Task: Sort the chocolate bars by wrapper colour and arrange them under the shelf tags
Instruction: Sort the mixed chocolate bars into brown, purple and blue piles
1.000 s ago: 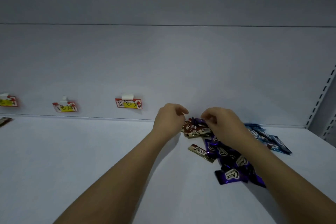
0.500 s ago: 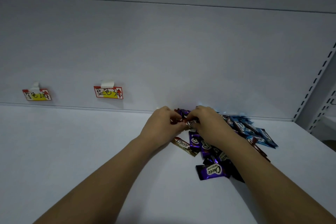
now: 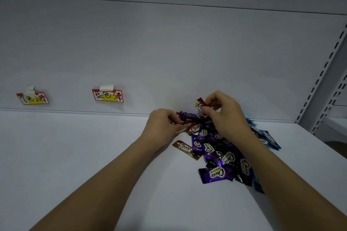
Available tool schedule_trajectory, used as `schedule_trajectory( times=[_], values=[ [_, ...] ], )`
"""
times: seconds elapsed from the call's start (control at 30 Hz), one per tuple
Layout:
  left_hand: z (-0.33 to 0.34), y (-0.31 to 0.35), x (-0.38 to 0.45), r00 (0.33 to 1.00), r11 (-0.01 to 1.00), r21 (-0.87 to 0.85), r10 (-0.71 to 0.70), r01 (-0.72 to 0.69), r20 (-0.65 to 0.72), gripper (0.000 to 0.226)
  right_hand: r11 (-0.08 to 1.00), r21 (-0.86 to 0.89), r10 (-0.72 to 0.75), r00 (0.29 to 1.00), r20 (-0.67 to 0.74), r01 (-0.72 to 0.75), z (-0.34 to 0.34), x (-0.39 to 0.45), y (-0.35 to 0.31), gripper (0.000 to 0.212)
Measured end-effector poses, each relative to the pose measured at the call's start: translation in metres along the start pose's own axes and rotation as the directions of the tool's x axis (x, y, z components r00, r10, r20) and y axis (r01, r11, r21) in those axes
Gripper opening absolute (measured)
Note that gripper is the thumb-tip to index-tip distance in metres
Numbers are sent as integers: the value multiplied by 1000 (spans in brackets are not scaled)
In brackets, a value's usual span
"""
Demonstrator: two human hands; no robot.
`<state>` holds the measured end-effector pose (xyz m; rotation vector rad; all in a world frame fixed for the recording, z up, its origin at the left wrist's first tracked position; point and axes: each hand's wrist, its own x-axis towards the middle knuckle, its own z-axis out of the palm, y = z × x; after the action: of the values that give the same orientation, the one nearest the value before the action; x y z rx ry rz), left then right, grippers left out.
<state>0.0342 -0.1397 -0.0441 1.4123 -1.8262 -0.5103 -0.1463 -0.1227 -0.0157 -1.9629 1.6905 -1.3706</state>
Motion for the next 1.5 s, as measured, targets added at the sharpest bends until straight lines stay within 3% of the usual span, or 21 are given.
schedule_trajectory(
  times=[0.1, 0.23, 0.33, 0.43, 0.63, 0.83, 1.07, 1.27, 1.5],
  values=[
    [-13, -2, 2, 993, 979, -174, -112, 103, -42, 11, 998, 28, 49, 998, 26, -50, 0, -1, 1, 13],
    [-38, -11, 7, 973, 929, -334, -206, 161, -105, 9, 997, -15, 80, 983, 164, -79, 4, -3, 3, 15],
    [-48, -17, 8, 966, 843, -502, -253, 193, -52, 16, 995, -95, 60, 964, 260, -36, 7, -3, 2, 16],
    [-51, -17, 7, 971, 819, -535, -238, 207, 12, 24, 982, -187, 34, 943, 330, 30, 10, -4, 3, 15],
    [-45, -12, 4, 964, 853, -450, -243, 265, 107, 12, 917, -360, -6, 907, 420, 173, 14, -4, 3, 24],
    [-31, -11, 3, 963, 921, -291, -225, 259, 146, 7, 957, -279, 37, 914, 405, 85, 11, 4, 4, 15],
    [-17, -9, -3, 972, 964, -165, -182, 206, 149, 2, 912, -355, -23, 888, 459, 207, 13, 3, 5, 24],
    [-12, -4, -6, 977, 980, -104, -154, 170, 147, 3, 987, -155, 6, 963, 268, 37, 2, 6, 6, 19],
    [2, 7, -11, 986, 994, 2, -106, 106, 130, 27, 992, -106, 93, 973, 213, -72, -4, 5, 7, 15]
  ],
)
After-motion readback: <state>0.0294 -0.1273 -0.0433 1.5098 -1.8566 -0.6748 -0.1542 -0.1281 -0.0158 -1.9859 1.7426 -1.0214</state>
